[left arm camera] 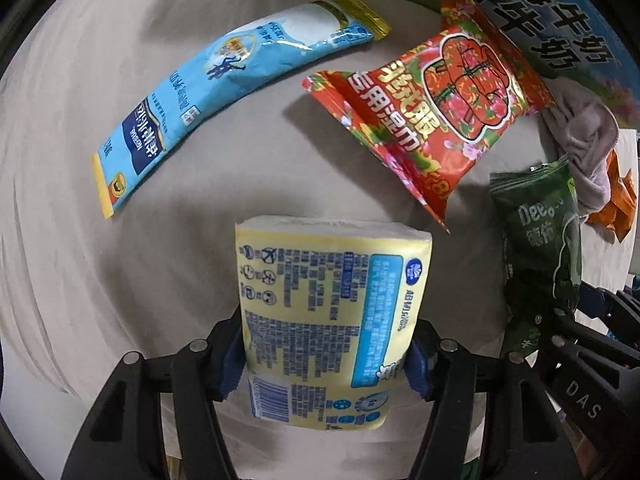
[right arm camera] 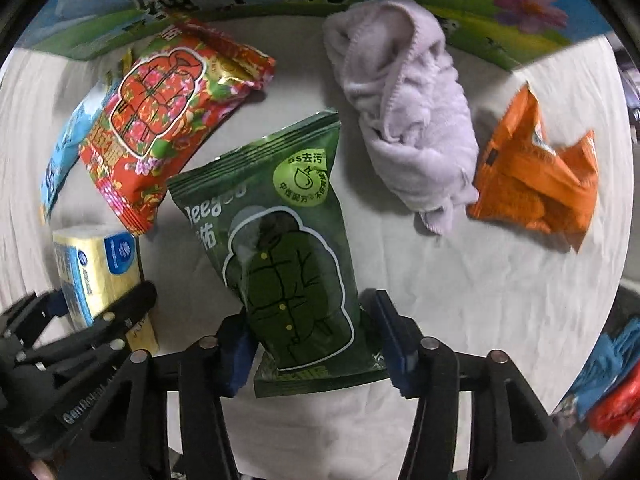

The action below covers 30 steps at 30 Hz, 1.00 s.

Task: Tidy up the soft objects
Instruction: 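Carry both items into the box and open both tools to release them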

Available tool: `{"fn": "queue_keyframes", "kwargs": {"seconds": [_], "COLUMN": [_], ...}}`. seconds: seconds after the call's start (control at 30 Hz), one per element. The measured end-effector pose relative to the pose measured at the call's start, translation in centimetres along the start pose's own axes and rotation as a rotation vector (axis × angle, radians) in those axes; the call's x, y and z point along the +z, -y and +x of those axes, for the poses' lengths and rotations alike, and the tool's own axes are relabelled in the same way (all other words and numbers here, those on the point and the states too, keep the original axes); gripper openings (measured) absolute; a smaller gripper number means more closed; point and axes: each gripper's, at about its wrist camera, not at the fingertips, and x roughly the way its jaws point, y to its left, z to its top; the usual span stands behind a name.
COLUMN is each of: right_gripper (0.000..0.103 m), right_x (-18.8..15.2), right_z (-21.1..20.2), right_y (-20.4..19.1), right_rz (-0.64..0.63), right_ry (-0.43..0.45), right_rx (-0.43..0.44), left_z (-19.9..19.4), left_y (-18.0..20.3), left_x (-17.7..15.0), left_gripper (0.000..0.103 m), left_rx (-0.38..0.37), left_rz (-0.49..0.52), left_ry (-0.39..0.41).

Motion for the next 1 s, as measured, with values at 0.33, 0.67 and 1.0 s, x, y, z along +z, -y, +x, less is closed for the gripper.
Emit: {"fn": "queue_keyframes", "kwargs": {"seconds": [0.33,0.67,1.0], "right_gripper": [0.041,0.041,0.041], "right_x": [-4.2,-9.2,-0.2], "right_z": [-4.4,-15.2,-23.0], "right_y": [-0.6,2.4,6.8], "right_rz": [0.116,0.177,0.189], "right_ry": [0.070,0.236,0.351], "right_rx": [0.042,0.175,0.193], "left_z": [-1.7,-14.3,-19.0], "left_y": [0.6,2.0,4.9], "left_x": [0.4,-1.0,6.2], "left_gripper": [0.061,0.061,0.062], "left_rx": [-0.049,-0.107,-0.152], "left_rz": [0.066,0.167,0.167], "left_ry": [0.123,0.382,0.409]}}
